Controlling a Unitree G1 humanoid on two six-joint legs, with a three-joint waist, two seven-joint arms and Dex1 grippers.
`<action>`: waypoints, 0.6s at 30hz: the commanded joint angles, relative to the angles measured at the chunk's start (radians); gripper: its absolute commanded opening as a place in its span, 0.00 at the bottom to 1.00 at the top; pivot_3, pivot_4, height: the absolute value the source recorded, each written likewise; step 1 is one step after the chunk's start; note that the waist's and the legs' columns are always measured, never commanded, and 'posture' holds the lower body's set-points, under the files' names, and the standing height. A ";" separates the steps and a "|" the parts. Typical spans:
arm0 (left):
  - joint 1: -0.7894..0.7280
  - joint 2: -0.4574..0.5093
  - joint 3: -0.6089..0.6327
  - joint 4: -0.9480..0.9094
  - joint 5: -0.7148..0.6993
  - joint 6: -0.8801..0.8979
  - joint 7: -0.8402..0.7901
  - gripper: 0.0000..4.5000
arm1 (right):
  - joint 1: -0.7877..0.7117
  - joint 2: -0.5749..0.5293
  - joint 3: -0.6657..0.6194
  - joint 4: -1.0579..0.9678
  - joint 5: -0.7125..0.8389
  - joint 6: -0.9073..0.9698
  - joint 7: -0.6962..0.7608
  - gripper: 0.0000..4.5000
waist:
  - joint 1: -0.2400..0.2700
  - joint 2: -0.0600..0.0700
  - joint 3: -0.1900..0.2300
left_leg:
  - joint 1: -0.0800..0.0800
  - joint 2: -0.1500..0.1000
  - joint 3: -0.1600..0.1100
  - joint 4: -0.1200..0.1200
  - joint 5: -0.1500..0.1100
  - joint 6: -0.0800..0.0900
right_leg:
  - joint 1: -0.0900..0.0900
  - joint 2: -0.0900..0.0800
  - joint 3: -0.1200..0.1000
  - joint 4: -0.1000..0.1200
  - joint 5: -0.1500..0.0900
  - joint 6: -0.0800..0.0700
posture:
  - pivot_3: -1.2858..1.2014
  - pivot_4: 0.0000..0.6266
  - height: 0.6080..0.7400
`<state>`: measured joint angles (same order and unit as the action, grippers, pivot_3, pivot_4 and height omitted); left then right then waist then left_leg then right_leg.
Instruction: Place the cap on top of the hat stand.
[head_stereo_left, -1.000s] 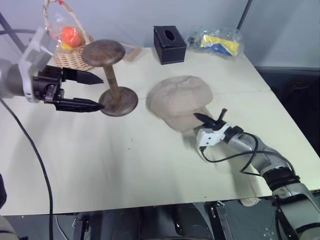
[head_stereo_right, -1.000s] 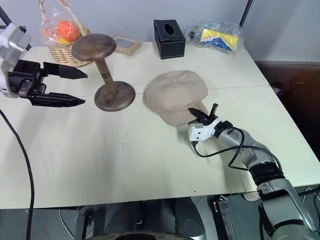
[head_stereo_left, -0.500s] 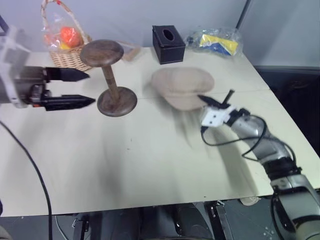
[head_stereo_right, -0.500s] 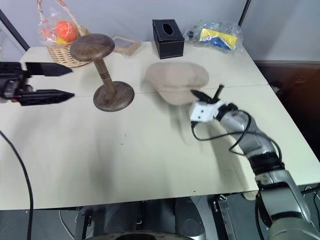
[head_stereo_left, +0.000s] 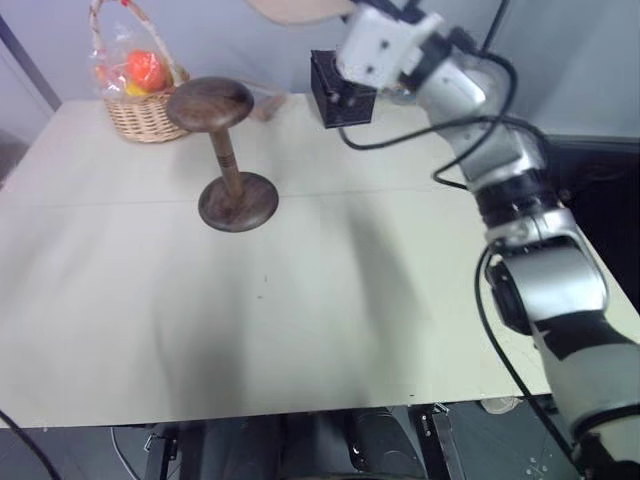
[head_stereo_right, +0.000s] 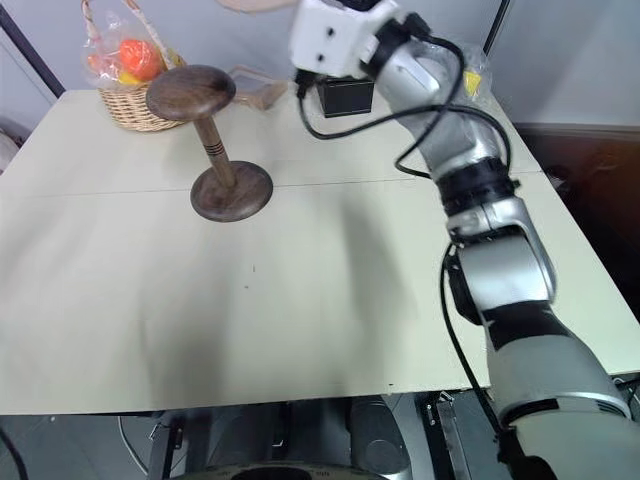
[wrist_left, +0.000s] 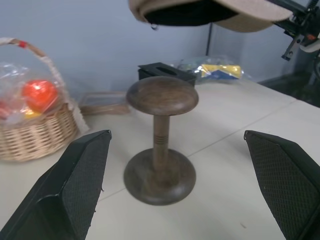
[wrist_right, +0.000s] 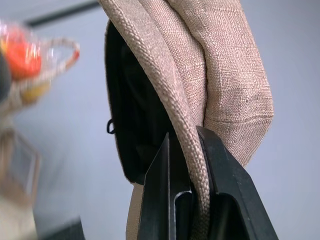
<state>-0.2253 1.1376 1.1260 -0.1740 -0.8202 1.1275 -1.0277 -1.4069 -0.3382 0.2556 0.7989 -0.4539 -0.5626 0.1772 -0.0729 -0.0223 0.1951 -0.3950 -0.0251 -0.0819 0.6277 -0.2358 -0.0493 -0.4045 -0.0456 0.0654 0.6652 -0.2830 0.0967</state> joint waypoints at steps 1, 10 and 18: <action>0.023 0.047 0.109 0.000 -0.006 0.015 0.005 1.00 | -0.050 0.074 0.025 0.008 0.003 -0.048 -0.026 0.01 | -0.002 0.000 0.000 | 0.000 0.000 0.000 -0.001 0.000 0.000 | 0.000 0.000 0.000 0.000 0.000 0.000 | 0.52 0.24 1.00; 0.088 0.056 0.174 -0.032 -0.026 0.030 0.011 1.00 | 0.125 0.184 0.159 0.027 -0.098 0.021 -0.037 0.01 | 0.004 -0.002 -0.001 | 0.001 0.000 -0.002 -0.004 0.002 -0.004 | -0.001 0.000 -0.001 0.000 0.000 0.000 | 0.52 0.24 1.00; 0.078 0.079 0.124 0.008 -0.033 -0.006 0.008 1.00 | 0.284 0.146 0.241 -0.114 -0.221 0.023 -0.074 0.01 | -0.007 -0.002 -0.001 | 0.001 0.001 -0.001 -0.007 0.003 -0.004 | -0.003 0.002 0.000 0.001 0.000 -0.001 | 0.52 0.24 1.00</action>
<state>-0.1338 1.1916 1.2522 -0.1689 -0.8412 1.1468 -1.0206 -1.1025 -0.1884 0.4786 0.7747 -0.6399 -0.5150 0.1298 -0.0803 -0.0247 0.1937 -0.3937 -0.0246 -0.0824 0.6199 -0.2333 -0.0537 -0.4078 -0.0441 0.0654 0.6659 -0.2831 0.0962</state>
